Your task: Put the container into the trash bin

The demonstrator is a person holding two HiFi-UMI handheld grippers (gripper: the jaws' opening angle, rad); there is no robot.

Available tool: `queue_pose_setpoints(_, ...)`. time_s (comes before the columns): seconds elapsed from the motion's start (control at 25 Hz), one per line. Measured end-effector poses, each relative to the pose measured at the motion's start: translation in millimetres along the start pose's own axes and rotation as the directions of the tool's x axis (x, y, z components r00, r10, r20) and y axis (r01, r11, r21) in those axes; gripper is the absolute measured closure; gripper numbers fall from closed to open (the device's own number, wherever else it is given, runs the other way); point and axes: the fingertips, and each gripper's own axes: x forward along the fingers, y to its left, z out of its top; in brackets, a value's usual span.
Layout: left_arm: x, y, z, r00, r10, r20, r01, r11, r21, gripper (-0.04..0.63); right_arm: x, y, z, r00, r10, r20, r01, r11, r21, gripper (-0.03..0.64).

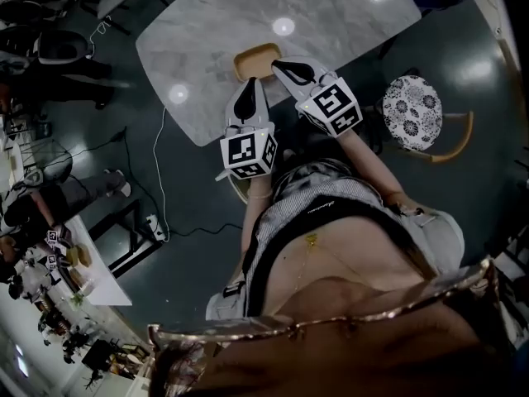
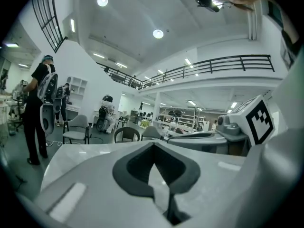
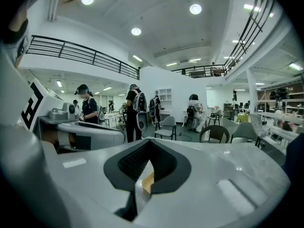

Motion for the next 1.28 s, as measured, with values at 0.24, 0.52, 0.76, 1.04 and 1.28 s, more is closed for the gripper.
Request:
queue_pose_setpoints(0.24,42,11,9,0.999,0.031,-0.01,-0.031,0.999,-0.014,0.595,24,-36,7,0.998,0.063,-0.002,-0.063,0.998,-0.002,0.595)
queue_pose_setpoints(0.52,79,10,9,0.998,0.062,-0.014,-0.062,0.998,-0.024,0.594,29,-84,14,0.986,0.163,0.036,-0.163,0.987,-0.005,0.595)
queue_pose_setpoints(0.76,93,16,0,0.992,0.127,-0.017,-0.127,0.992,-0.024,0.594,44,-112,-8,0.98,0.199,-0.026,-0.2,0.979,-0.026,0.595)
queue_pose_setpoints(1.04,92,32,-14,0.977,0.206,-0.053,-0.208,0.978,-0.036,0.594,71,-108,-44,0.948,0.297,-0.114,-0.3,0.954,-0.007,0.595)
queue_pose_setpoints(1.28,83,53,-29,0.975,0.208,-0.081,-0.212,0.976,-0.048,0.594,94,-104,-71,0.94,0.287,-0.185,-0.292,0.956,-0.001,0.595)
